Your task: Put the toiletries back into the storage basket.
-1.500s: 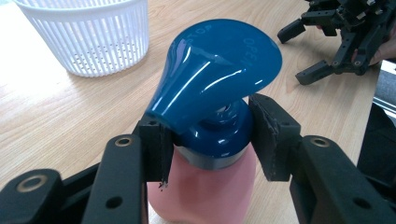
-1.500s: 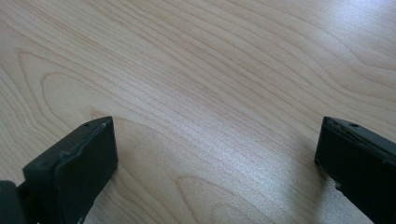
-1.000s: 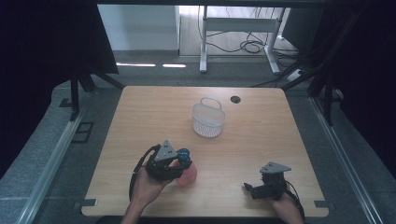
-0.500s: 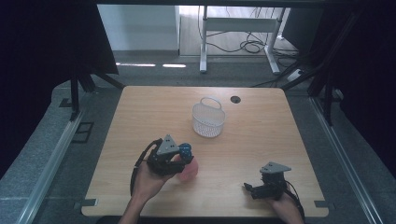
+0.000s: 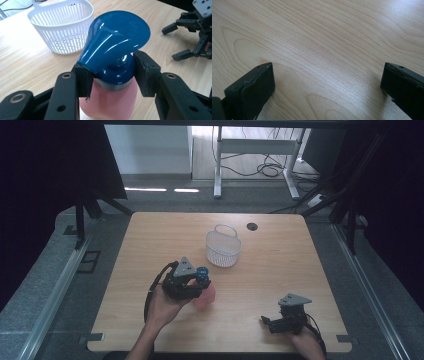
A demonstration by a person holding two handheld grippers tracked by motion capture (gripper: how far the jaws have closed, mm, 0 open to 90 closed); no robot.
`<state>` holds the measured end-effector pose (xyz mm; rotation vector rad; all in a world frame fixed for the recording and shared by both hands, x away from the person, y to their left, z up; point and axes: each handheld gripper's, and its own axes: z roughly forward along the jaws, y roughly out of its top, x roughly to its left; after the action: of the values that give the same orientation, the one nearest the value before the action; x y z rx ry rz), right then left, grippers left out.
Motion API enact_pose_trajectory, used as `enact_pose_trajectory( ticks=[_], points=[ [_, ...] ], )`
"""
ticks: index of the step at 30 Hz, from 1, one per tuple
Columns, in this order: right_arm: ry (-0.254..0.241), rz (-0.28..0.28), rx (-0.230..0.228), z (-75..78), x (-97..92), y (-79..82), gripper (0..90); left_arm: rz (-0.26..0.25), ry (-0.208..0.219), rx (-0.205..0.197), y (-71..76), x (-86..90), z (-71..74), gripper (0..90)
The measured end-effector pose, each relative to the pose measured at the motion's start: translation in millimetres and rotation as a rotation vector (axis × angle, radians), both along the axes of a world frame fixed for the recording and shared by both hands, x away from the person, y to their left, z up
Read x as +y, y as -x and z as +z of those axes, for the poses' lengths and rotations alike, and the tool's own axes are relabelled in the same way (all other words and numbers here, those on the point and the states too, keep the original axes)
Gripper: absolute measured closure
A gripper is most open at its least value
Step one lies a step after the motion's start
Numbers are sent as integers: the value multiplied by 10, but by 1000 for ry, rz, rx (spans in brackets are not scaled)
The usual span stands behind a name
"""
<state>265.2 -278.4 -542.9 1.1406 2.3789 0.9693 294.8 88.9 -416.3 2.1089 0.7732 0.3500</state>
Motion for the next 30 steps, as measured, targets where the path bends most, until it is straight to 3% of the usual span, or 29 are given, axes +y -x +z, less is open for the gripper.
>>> enact_pose_trajectory(
  ticks=[20,30],
  points=[
    [-1,0,3,0,5,-1,0,27,22,-3,-317,-107,249,530],
    [-3,0,3,0,8,-1,0,31,12,-16,-487,-188,374,530]
  ],
)
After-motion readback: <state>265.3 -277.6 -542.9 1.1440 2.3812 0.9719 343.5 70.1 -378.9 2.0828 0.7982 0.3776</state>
